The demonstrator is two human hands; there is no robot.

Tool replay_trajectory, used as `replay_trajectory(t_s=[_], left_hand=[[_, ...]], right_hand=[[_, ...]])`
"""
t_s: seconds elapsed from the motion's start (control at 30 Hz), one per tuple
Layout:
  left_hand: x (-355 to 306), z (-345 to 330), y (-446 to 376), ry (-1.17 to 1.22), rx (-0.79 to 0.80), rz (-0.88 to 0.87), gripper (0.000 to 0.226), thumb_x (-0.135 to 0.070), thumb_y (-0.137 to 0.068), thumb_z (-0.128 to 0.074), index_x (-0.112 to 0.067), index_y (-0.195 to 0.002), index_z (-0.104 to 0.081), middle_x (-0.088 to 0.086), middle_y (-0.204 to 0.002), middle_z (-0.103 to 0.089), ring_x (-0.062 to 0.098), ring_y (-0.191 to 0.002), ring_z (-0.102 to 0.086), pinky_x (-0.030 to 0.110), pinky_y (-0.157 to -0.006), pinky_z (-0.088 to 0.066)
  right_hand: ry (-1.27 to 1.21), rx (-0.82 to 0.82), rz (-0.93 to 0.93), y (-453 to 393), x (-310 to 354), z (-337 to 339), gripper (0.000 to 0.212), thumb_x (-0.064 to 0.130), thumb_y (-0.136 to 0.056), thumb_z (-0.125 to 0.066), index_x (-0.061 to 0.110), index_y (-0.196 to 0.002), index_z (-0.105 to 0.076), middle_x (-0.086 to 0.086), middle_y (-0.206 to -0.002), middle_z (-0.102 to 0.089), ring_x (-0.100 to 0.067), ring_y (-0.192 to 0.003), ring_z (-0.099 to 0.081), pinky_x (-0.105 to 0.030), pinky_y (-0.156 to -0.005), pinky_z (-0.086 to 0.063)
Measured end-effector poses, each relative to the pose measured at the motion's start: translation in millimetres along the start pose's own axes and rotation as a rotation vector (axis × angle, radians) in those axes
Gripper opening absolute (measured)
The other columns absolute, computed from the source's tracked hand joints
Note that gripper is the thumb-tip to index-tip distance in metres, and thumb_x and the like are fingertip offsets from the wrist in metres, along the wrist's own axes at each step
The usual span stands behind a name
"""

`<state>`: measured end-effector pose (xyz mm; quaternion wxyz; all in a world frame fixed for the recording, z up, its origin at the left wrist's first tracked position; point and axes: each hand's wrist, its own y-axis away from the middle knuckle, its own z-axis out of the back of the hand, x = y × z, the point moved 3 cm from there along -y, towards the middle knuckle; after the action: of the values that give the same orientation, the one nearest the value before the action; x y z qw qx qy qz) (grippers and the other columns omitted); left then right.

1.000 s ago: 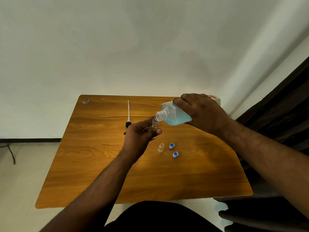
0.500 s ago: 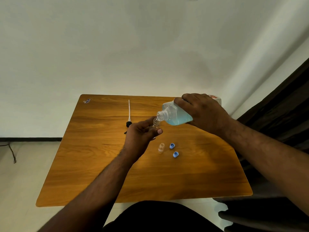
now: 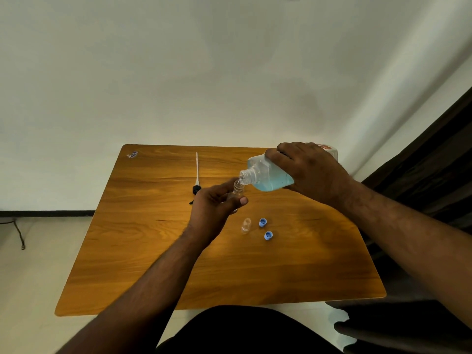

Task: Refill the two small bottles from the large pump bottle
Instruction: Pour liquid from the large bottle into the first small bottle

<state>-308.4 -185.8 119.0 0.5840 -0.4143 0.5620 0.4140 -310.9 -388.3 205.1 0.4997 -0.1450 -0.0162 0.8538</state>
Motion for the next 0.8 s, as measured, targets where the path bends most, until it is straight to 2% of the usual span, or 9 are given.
replay_trajectory(t_s=[0.13,0.27,0.47,0.6,0.8], left_hand=[[1.1,0.6,0.1,-0.015,-0.007,-0.001,0.048,-0.009,-0.080,-0.075,-0.013,-0.127,-0.063,0.007,-0.100,-0.074,0.026,-0.095,-0.069,0.042,-0.077,-0.061],[-0.2,-0.3,-0.4,-0.014,-0.010,-0.011,0.048,-0.009,-0.080,-0.075,-0.018,-0.126,-0.062,0.009,-0.100,-0.074,0.029,-0.095,-0.068,0.039,-0.076,-0.061],[3.4,0.6,-1.4,-0.009,-0.020,0.001,0.050,-0.010,-0.080,-0.075,-0.013,-0.128,-0.062,0.009,-0.103,-0.074,0.027,-0.096,-0.069,0.037,-0.076,-0.061],[3.6,0.5,-1.4,-0.008,-0.015,-0.006,0.051,-0.009,-0.080,-0.075,-0.010,-0.129,-0.061,0.012,-0.102,-0.073,0.031,-0.096,-0.069,0.042,-0.078,-0.061],[2.2,0.8,-2.6,-0.002,-0.015,-0.022,0.051,-0.008,-0.080,-0.075,-0.011,-0.128,-0.061,0.002,-0.107,-0.073,0.016,-0.097,-0.070,0.030,-0.076,-0.060]], right_hand=[[0.009,0.015,-0.007,1.1,0.1,-0.6,0.071,0.023,-0.069,-0.080,0.014,-0.129,-0.043,-0.016,-0.116,-0.058,-0.031,-0.100,-0.060,-0.049,-0.076,-0.054],[0.009,0.021,-0.010,-0.5,-0.3,0.3,0.070,0.023,-0.070,-0.080,0.013,-0.129,-0.043,-0.016,-0.116,-0.058,-0.031,-0.100,-0.060,-0.049,-0.076,-0.054],[0.007,0.027,-0.007,-1.8,0.6,1.2,0.067,0.023,-0.071,-0.079,0.012,-0.129,-0.047,-0.016,-0.115,-0.059,-0.031,-0.099,-0.060,-0.048,-0.077,-0.054],[0.020,0.035,-0.005,-3.0,0.6,1.9,0.067,0.023,-0.072,-0.079,0.012,-0.130,-0.047,-0.016,-0.115,-0.058,-0.031,-0.100,-0.060,-0.048,-0.078,-0.054],[0.018,0.035,-0.007,-3.3,0.0,2.3,0.069,0.023,-0.070,-0.080,0.012,-0.130,-0.047,-0.016,-0.116,-0.058,-0.031,-0.100,-0.060,-0.047,-0.078,-0.054]])
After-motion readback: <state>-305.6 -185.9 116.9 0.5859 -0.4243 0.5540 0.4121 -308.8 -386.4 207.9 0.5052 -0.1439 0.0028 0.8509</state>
